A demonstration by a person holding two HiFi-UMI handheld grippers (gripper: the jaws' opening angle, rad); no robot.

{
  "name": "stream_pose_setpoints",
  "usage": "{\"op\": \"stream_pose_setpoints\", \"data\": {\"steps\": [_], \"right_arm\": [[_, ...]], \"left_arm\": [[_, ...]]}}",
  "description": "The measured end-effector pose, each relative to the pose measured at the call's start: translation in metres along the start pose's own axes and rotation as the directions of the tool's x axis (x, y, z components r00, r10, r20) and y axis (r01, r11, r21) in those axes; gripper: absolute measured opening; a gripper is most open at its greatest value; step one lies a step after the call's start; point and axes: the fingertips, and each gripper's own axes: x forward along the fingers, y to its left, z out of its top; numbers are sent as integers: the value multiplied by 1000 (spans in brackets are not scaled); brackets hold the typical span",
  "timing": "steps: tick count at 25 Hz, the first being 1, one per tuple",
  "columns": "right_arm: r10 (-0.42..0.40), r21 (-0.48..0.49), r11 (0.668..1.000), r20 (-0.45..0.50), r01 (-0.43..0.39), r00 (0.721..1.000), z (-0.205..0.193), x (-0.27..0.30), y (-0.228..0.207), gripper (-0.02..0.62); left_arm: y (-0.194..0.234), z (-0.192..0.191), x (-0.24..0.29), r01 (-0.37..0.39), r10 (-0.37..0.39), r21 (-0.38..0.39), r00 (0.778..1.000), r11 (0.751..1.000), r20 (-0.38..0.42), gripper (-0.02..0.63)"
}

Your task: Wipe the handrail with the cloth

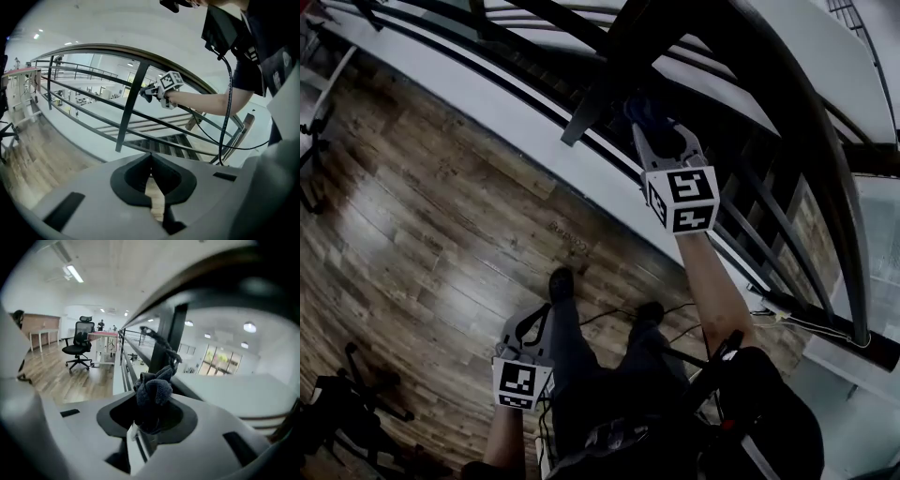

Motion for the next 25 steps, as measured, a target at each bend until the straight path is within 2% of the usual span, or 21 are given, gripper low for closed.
{"op": "stream_pose_setpoints", "data": {"steps": [2,5,7,10,12,16,20,25], "right_arm": [[-74,-120,989,66,82,995,39,-28,-11,106],[-177,-239,952,71,189,982,77,-22,-38,106],[-191,-308,934,-9,179,981,80,-3,-47,106],[-155,-371,923,-123,100,980,66,22,-43,107],[-133,-375,924,-144,71,980,63,25,-45,106],[-76,-317,949,-207,7,975,57,15,-52,106],[-111,-271,961,-236,45,965,28,-29,-84,106],[-179,-235,965,-255,118,950,-33,-123,-138,106]], "left_arm": [[-4,15,0,19,-20,23,1000,1000,20,8],[-12,38,2,47,-50,79,998,996,43,8],[-17,47,2,61,-67,102,996,993,54,8],[-27,46,3,67,-74,122,996,990,54,8],[-31,44,2,68,-76,143,996,987,46,8],[-43,39,0,81,-86,159,996,984,27,8],[-68,43,4,127,-132,213,991,969,5,8],[-129,54,30,218,-222,297,975,930,-21,8]]}}
